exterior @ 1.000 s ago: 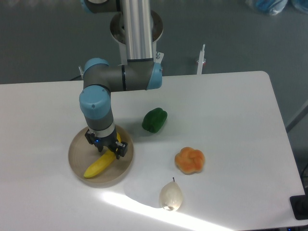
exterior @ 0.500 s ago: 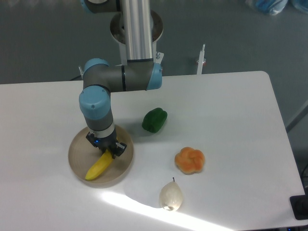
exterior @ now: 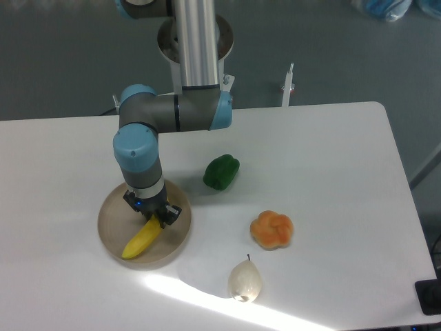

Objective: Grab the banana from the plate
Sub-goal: 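Close the gripper around the banana, then lift the banana off the plate and carry it toward the orange fruit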

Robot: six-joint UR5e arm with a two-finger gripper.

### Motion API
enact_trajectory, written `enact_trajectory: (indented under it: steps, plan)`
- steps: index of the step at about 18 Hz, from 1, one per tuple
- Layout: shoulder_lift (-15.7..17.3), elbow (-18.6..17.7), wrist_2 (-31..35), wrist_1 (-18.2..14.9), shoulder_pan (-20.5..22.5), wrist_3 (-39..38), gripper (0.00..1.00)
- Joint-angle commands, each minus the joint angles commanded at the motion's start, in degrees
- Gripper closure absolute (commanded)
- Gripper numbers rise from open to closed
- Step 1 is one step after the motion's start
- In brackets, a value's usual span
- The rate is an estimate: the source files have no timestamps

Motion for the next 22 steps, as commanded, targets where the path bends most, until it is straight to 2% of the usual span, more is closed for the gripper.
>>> enact_trajectory:
  steps: [8,11,14,22]
  plan:
    - [6.06,0.26,0.18,-0.97,2.72,6.94,0.71]
    - [7.65,1.75,0.09,-3.33,6.75,11.15,0.71]
    - [7.74,5.79,0.0,-5.62,13.16,18.0,0.71]
    - [6.95,9.32,-0.09,-5.63,24.16,33.04,0.7]
